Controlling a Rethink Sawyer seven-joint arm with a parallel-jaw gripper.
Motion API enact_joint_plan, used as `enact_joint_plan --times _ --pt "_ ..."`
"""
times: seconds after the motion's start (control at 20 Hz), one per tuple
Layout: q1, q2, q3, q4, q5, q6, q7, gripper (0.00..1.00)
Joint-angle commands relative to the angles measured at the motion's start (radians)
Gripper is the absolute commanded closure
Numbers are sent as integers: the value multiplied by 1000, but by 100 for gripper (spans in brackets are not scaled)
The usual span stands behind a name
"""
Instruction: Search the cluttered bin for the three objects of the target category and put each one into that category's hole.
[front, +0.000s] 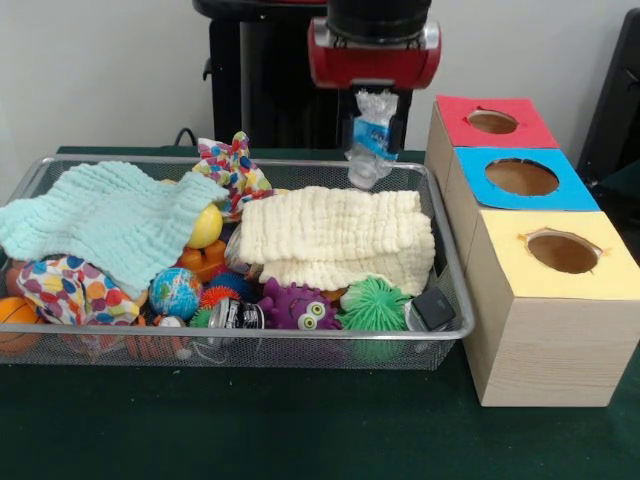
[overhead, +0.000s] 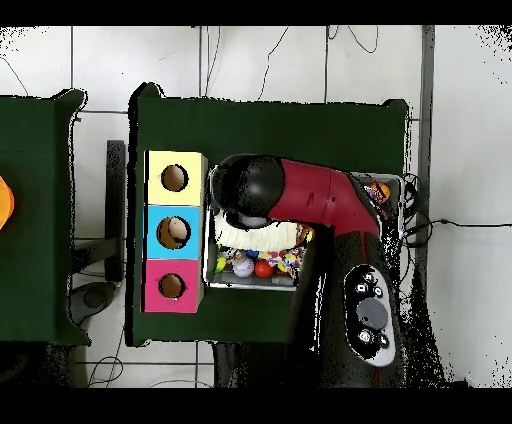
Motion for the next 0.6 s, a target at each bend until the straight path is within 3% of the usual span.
enact_joint_plan --times 0.05,0.6 --pt "42 -118 -32 189 33 78 212 100" --pt "131 -133 -95 251 83 7 295 100"
